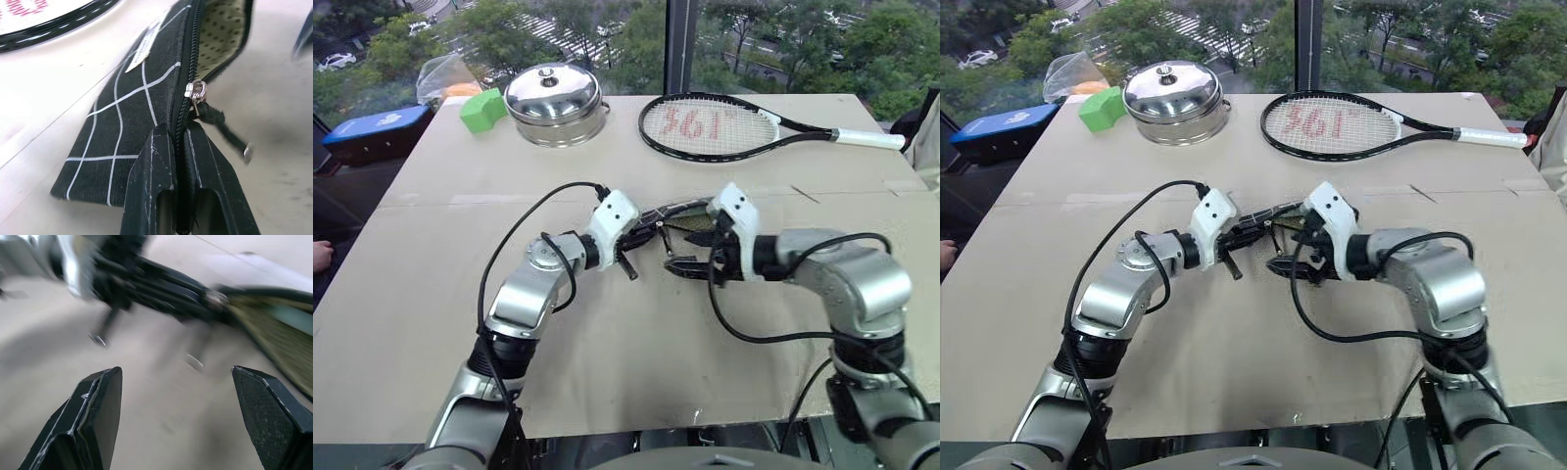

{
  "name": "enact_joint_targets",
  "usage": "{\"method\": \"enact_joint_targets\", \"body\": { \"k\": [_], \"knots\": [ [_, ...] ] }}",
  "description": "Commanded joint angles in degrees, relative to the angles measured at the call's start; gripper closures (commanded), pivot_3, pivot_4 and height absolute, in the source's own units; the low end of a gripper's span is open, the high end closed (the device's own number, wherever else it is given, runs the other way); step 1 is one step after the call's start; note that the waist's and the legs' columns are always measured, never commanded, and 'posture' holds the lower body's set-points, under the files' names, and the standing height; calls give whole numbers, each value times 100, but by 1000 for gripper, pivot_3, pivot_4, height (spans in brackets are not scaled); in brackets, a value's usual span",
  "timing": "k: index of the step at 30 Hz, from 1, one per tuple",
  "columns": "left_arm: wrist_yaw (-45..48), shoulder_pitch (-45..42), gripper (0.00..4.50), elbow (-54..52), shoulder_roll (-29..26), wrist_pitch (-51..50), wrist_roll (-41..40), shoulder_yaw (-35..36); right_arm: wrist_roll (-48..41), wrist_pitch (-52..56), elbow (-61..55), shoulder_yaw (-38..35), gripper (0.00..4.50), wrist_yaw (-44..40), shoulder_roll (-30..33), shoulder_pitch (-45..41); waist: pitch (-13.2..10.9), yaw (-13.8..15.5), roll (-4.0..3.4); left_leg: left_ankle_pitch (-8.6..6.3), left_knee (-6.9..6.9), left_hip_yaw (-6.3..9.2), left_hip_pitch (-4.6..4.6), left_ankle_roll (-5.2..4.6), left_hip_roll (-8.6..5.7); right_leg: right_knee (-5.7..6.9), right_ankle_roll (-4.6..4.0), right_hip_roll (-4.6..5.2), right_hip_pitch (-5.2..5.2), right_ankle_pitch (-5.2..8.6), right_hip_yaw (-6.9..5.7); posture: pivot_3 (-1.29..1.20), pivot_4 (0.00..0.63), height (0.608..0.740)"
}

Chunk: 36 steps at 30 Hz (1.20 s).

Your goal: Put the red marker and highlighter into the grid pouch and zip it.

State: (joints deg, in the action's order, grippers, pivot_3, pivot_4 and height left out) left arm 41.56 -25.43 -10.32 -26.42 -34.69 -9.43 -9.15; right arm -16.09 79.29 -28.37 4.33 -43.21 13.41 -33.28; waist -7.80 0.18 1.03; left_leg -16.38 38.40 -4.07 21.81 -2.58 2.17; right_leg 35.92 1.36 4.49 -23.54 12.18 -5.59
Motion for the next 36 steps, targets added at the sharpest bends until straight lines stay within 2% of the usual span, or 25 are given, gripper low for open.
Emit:
{"method": "enact_joint_targets", "body": {
  "k": [1, 4, 15, 16, 17, 18, 23, 24, 32, 36],
  "knots": [
    [47, -86, 4500, -210, -72, -73, -146, 118, -101, -121, 258, -172, 929, 627, -595, -23, 0, 12, 0, 1, 0, -1, 2, 2, -1, -1, 0, 0, 0, 0, 0, 0, 150, 740],
    [69, -55, 4500, -312, -155, -124, -151, 74, -77, -399, 740, -265, 929, 1079, -1081, -160, 0, 13, 0, 2, 1, -6, 3, 4, -3, -5, 1, 1, 0, 0, 3, 0, 150, 740],
    [38, 119, 4500, -659, -233, -331, -280, 143, -325, -838, 1317, -125, 929, 1525, -1211, -223, 0, -62, 0, 2, -2, -5, 2, 4, -3, -5, 2, -1, -1, 1, 5, 0, 150, 740],
    [38, 153, 4500, -720, -244, -364, -307, 161, -346, -862, 1353, -122, 1315, 1539, -1198, -222, 0, -69, 0, 2, -2, -5, 1, 4, -3, -5, 2, 0, -1, 1, 5, 0, 150, 740],
    [38, 181, 4500, -768, -253, -400, -342, 180, -366, -880, 1381, -115, 1429, 1551, -1180, -223, 0, -82, 0, 2, -2, -5, 1, 4, -2, -5, 2, 0, -1, 1, 5, 0, 150, 740],
    [40, 205, 4500, -805, -266, -422, -365, 193, -393, -900, 1402, -114, 1793, 1561, -1163, -224, 0, -89, 0, 2, -3, -5, 2, 4, -2, -5, 2, 0, -1, 0, 5, 0, 150, 740],
    [90, 311, 4500, -962, -340, -490, -479, 252, -546, -961, 1481, -166, 4245, 1597, -1102, -231, 0, -85, 0, 2, -4, -5, 2, 4, -1, -6, 2, 2, -1, 1, 6, 0, 150, 740],
    [95, 323, 4500, -981, -350, -503, -511, 268, -588, -956, 1478, -169, 4426, 1589, -1079, -225, 0, -85, 0, 2, -4, -5, 2, 4, -2, -6, 2, 2, -1, 1, 6, 0, 150, 740],
    [116, 364, 4500, -1061, -415, -535, -707, 310, -788, -938, 1371, -110, 4426, 1632, -931, -111, 0, -84, 0, 2, -4, -4, 2, 4, -2, -7, 2, 2, -1, 1, 6, 0, 150, 740],
    [87, 367, 4500, -929, -545, -514, -644, 350, -719, -898, 1095, -229, 4426, 1827, -615, 54, 0, -75, 0, 2, -5, -4, 3, 4, -2, -7, 2, 3, -1, 1, 7, 0, 150, 740]
  ]
}}
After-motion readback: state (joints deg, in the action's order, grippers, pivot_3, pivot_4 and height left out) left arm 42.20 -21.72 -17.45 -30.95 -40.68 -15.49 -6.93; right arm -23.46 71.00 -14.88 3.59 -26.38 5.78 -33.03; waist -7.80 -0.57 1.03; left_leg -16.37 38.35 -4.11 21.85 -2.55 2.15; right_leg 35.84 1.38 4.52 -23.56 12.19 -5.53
